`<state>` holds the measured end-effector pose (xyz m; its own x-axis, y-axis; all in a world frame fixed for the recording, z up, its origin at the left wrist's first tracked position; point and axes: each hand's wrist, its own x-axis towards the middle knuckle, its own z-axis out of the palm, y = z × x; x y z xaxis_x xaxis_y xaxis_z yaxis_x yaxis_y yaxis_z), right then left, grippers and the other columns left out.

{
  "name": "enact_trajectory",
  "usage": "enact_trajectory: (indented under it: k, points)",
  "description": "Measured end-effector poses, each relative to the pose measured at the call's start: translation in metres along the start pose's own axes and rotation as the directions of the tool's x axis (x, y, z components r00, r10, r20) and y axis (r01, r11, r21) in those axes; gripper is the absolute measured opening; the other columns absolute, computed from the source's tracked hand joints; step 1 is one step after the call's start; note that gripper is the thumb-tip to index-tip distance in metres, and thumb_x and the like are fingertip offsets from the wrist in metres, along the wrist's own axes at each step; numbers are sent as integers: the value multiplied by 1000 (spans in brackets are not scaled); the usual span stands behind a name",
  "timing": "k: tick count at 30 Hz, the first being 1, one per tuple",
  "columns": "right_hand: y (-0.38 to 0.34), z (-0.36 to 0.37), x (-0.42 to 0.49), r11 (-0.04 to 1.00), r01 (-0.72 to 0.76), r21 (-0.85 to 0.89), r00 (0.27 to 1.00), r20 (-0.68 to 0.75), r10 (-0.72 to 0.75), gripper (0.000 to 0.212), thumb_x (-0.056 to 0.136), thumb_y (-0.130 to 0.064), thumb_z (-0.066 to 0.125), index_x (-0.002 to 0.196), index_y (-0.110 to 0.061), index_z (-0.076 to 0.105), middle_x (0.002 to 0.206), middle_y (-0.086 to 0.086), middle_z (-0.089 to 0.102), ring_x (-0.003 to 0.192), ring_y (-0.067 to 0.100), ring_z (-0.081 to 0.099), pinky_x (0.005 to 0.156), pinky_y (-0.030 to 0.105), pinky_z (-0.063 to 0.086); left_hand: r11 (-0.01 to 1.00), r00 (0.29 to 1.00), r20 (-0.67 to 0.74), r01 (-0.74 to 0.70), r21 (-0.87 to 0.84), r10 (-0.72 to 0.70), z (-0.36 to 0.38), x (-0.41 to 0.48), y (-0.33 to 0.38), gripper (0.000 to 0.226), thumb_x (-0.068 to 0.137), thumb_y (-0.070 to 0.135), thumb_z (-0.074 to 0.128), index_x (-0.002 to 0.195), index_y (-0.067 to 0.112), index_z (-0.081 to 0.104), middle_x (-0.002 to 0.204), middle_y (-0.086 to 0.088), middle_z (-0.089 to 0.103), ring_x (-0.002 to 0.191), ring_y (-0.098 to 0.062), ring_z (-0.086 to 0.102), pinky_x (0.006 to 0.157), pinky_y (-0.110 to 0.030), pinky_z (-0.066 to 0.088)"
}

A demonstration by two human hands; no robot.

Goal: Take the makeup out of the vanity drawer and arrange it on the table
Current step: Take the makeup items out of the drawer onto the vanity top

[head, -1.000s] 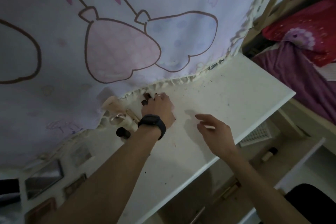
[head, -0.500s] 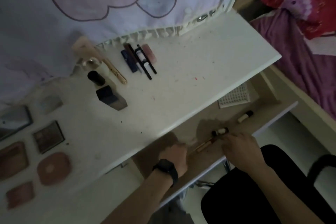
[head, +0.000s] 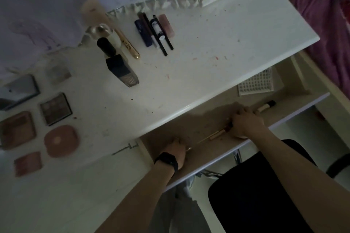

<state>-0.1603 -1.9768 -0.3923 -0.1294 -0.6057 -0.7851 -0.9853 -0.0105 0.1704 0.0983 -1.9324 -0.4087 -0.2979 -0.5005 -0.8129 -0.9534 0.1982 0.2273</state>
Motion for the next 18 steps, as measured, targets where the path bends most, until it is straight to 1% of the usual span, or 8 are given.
enact_trajectory:
  k: [3,6,8,10,11,13,15,18]
  points:
    - [5,-4,1,1000,5,28,999,39,-6,50,100,-48,43,139,-18,53,151,14,38,140,34,32,115,53,27,998,1000,24,-17,-57,19,0,0,-5,32,102,17,44,134,11,47,135,-15,48,120,-35,53,104,-48,45]
    - [13,-9,-3,995,16,103,1000,-11,-15,35,98,-38,45,123,-17,58,135,13,54,120,32,53,108,49,34,994,998,55,-26,-110,32,-1,0,-10,29,100,15,47,130,14,47,130,-13,54,116,-34,56,99,-49,48]
    - [19,-9,-5,982,40,185,993,-117,-19,18,96,-32,46,103,-20,55,118,11,63,97,31,58,94,42,39,989,999,40,-20,-147,26,-2,1,-10,30,99,15,48,129,14,46,132,-12,52,116,-35,55,99,-48,48]
    - [20,-10,-9,972,72,225,983,-181,-31,16,93,-32,48,95,-18,56,105,10,66,82,28,53,79,35,36,978,1000,5,-28,-204,30,-4,6,-3,34,98,14,48,132,13,45,137,-12,45,117,-35,53,99,-45,46]
    - [18,-9,-10,974,94,207,979,-198,-53,20,92,-34,49,96,-18,60,103,8,67,83,29,55,78,35,35,968,999,-15,-33,-249,30,-7,9,3,35,97,13,47,132,12,44,138,-13,42,117,-35,52,98,-43,45]
    - [11,-2,-12,982,148,120,971,-204,-122,24,89,-36,48,98,-23,66,101,3,66,97,27,57,85,38,31,924,998,-60,-32,-382,10,-14,18,19,32,98,15,45,130,10,46,136,-14,42,116,-35,51,98,-41,44]
    - [3,3,-14,983,175,53,974,-156,-165,26,87,-36,45,97,-26,67,99,-1,65,105,23,52,86,41,19,853,996,-91,-31,-522,-20,-20,26,34,24,98,17,46,121,11,51,126,-15,48,108,-33,54,95,-42,46]
    - [-3,3,-11,990,140,0,986,-95,-139,29,90,-37,40,94,-25,66,105,-3,65,113,20,48,87,44,15,785,996,-81,-28,-618,-29,-26,36,43,19,95,17,52,114,14,54,112,-10,59,97,-27,59,87,-42,51]
